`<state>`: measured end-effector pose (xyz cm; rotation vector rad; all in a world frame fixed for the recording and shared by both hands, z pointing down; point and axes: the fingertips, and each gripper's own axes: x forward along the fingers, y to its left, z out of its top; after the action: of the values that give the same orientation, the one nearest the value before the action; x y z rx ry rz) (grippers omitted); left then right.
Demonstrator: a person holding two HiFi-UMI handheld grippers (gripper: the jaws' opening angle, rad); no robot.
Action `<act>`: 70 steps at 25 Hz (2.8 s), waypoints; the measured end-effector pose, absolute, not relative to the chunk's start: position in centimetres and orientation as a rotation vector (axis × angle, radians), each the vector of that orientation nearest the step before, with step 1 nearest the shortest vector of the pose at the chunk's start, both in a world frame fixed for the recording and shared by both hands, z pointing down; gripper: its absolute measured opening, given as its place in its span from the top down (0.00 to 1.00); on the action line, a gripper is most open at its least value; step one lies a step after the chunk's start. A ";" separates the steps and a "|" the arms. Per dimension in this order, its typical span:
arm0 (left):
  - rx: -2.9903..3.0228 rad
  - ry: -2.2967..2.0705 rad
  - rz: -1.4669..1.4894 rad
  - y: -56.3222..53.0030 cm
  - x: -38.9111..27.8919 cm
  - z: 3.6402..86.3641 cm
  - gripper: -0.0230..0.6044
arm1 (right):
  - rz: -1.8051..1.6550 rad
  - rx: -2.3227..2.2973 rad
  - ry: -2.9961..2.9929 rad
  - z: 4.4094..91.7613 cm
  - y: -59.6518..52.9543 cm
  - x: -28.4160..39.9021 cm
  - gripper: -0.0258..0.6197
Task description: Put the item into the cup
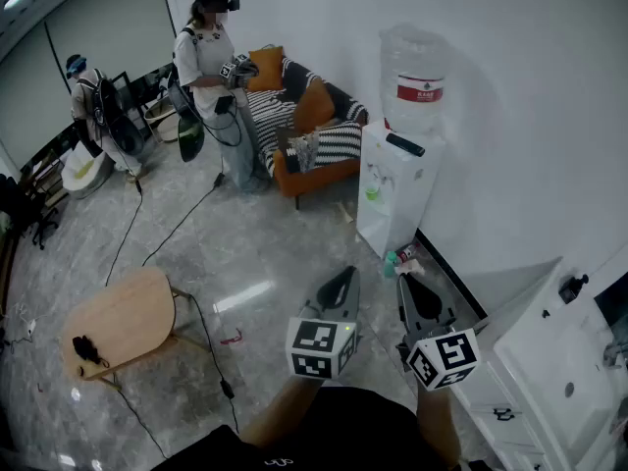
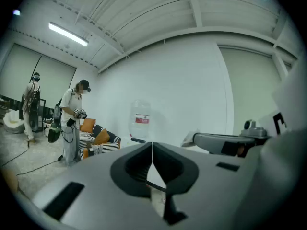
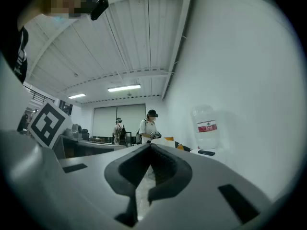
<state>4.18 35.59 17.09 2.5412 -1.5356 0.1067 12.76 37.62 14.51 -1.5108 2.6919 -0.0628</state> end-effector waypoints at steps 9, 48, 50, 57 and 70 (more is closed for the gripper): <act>2.525 -1.540 0.129 36.0 3.5 17.9 0.94 | -0.133 -1.450 2.675 15.5 37.8 12.2 0.95; 2.664 -1.528 0.209 30.1 4.6 17.1 0.94 | -0.100 -1.555 2.577 15.1 33.4 15.1 0.95; 2.654 -1.530 0.204 28.8 4.1 17.4 0.94 | -0.104 -1.556 2.583 15.4 32.0 14.7 0.95; 2.607 -1.516 0.203 24.4 2.6 19.6 0.94 | -0.165 -1.557 2.626 17.7 27.9 12.8 0.95; 2.449 -1.529 0.139 14.0 -1.1 23.9 0.94 | -0.164 -1.631 2.730 19.4 19.9 9.7 0.95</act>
<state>-1.08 13.97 23.94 2.4493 -1.5290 0.1391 9.68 19.92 19.36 -1.6313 2.7302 -0.1643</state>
